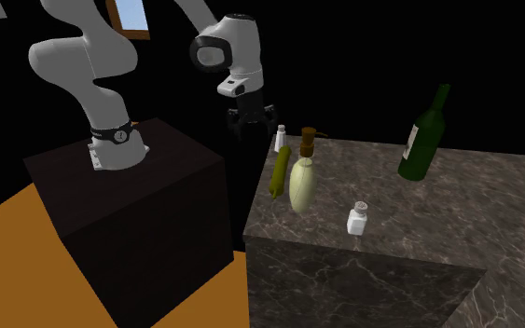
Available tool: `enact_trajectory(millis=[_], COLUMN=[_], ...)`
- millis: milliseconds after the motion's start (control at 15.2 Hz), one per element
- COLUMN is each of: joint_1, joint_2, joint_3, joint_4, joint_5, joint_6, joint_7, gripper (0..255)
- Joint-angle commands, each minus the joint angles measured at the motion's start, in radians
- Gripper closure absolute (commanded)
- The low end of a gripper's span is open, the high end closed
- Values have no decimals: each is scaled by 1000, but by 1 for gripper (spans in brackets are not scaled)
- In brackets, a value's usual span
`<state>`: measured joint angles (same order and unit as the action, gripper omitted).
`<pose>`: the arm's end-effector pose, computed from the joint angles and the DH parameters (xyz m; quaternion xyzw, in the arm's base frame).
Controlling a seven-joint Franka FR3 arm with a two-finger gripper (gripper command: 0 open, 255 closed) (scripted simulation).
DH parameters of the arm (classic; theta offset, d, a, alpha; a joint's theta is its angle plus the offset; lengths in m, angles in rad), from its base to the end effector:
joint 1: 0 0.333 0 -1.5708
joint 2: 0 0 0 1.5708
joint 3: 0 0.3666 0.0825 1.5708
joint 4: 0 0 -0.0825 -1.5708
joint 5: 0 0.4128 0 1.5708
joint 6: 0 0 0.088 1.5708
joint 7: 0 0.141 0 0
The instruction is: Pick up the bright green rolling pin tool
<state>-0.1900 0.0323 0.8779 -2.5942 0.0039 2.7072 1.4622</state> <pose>0.3616 0.2995 0.2502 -0.9240 0.3794 -0.0102 0.0469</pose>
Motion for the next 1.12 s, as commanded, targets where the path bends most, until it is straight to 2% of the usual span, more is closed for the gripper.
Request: enact_trajectory(millis=[0,132,198,330,528,1056], joint_1=[28,144,207,302,410,483], joint_2=[149,253,295,379,497,592], joint_3=[-41,-160,-220,-307,-401,-492], joint_4=[61,130,164,237,350,389], joint_5=[-288,-438,-480,-549,-609,-686], joint_6=[32,37,41,44,43,107], joint_7=[277,442,500,603,719,779], gripper=[0,0,0,0,0,0])
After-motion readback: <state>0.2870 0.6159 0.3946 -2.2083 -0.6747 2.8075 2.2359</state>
